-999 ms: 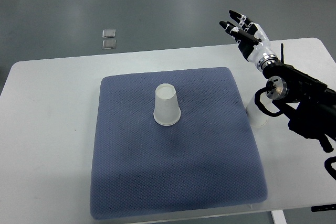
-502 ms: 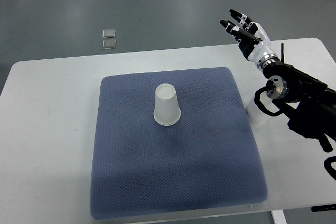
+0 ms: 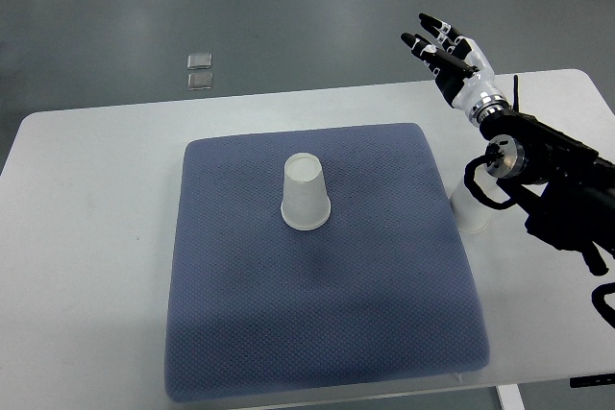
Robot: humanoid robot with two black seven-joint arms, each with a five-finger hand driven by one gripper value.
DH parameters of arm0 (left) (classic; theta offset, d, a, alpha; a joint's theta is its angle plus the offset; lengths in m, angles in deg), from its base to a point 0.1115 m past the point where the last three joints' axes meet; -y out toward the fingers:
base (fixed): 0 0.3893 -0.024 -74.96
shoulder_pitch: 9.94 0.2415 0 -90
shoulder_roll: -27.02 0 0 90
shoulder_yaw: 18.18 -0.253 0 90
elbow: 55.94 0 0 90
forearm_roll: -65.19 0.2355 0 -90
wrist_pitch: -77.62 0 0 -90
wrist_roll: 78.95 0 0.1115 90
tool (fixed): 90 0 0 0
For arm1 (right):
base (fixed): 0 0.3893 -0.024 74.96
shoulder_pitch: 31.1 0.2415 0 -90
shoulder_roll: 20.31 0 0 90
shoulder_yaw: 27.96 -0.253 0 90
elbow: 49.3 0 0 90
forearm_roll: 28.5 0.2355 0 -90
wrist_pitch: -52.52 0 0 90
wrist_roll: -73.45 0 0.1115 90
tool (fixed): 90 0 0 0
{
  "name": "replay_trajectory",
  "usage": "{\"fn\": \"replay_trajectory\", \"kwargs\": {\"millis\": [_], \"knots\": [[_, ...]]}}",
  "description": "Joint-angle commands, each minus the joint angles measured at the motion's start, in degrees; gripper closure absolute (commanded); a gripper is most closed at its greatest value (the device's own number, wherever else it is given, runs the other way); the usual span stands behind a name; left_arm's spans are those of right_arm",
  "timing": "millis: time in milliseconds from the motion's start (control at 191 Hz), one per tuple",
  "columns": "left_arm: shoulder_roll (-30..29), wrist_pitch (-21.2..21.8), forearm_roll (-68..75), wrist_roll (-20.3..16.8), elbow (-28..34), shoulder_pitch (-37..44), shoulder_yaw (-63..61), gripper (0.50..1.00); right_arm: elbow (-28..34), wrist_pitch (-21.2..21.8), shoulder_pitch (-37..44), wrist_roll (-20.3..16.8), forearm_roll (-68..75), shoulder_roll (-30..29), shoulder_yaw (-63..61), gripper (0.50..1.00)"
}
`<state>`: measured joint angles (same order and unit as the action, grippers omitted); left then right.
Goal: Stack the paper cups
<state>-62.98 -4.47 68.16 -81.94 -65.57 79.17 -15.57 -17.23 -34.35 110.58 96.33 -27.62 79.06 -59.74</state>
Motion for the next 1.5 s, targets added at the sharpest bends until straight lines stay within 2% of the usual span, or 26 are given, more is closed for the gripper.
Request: {"fn": "replay_trajectory", "kwargs": {"millis": [0,230,591,800,1166,1250,1495], "knots": [[0.00,0.00,0.01,0.00,-0.12,0.01,0.03,0.500,0.09,-0.15,0.89,-0.11,0.17,0.92,-0.04,0.587],[0.00,0.00,0.01,0.00,0.05,0.01,0.03,0.500,0.53,0.29,1.50,-0.20,-0.88,3.30,0.40,0.587],[0.00,0.00,0.01,0.00,0.05,0.01,0.03,0.500,0.79,0.56,4.49,0.07,-10.55,4.17,1.19,0.587],[0.00,0.00,0.01,0.00,0.05,0.01,0.03,0.500,0.79,1.52,5.54,-0.11,-16.00,6.72,1.54,0.587],[0.00,0.00,0.01,0.00,0.05,0.01,0.03,0.500,3.25,1.87,11.26,-0.28,-22.24,10.77,14.29,0.587],[0.00,0.00,0.01,0.00,0.05,0.01,0.03,0.500,4.13,3.72,12.40,0.07,-27.34,12.96,18.15,0.587],[0.00,0.00,0.01,0.00,0.05,0.01,0.03,0.500,11.87,14.18,16.79,0.42,-51.59,21.31,22.02,0.587]]}}
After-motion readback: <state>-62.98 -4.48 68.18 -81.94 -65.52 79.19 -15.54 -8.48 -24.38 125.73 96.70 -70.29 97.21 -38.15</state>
